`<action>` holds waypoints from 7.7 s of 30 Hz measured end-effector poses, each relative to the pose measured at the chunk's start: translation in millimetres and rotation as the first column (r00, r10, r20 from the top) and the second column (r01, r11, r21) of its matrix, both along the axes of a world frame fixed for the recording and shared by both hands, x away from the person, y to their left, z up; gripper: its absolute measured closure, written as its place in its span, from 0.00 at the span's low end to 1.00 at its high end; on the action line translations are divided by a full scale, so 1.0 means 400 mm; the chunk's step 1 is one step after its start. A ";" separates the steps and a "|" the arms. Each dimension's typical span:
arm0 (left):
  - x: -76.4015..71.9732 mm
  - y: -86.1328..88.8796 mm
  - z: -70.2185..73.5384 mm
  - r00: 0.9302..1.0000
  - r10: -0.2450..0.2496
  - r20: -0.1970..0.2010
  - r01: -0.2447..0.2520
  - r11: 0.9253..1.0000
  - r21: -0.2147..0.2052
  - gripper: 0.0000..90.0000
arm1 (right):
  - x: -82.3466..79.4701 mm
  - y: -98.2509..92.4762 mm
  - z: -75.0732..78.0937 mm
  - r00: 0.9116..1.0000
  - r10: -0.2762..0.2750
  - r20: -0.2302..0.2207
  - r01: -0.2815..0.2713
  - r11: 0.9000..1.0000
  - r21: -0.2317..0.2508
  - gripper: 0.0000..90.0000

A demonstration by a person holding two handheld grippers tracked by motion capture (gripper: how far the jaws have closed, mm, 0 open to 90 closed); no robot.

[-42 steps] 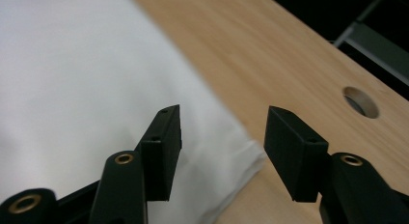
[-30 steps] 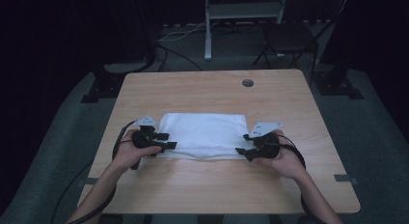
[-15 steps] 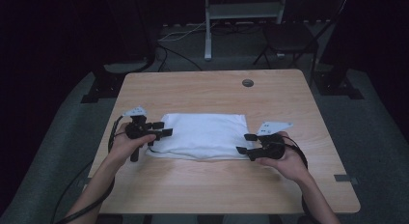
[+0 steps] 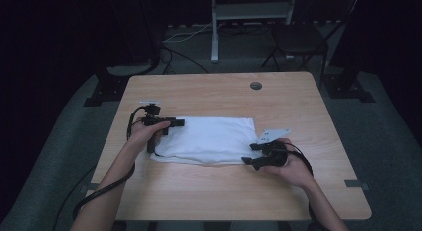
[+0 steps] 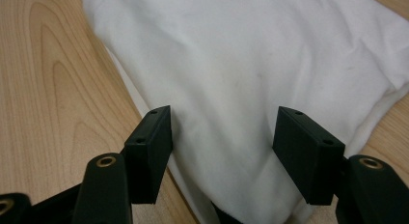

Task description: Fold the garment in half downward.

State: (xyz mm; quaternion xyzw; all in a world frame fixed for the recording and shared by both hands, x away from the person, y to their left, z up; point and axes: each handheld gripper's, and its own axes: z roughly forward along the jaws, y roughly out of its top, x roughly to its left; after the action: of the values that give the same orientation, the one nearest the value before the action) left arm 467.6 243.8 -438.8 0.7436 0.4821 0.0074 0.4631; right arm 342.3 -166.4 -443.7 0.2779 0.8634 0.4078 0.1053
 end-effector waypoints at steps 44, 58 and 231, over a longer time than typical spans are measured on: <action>-0.265 -0.069 0.052 0.962 -0.189 0.198 0.163 0.977 0.138 0.40 | 0.034 0.079 0.049 0.990 -0.115 0.078 0.118 0.993 -0.030 0.33; -0.288 -0.152 -0.005 0.926 -0.314 0.209 0.256 0.930 0.264 0.40 | 0.012 0.156 0.019 0.992 -0.067 0.103 0.079 0.990 -0.119 0.33; -0.256 -0.101 0.067 0.962 -0.200 0.186 0.143 0.949 0.279 0.34 | 0.030 0.117 0.037 0.994 -0.112 0.004 0.112 0.994 -0.017 0.24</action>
State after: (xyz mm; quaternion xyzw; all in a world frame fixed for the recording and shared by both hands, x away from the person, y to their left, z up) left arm 365.1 203.3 -412.1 0.8328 0.3579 0.1100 0.4078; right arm 354.1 -119.6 -429.0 0.3242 0.8498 0.3940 0.1318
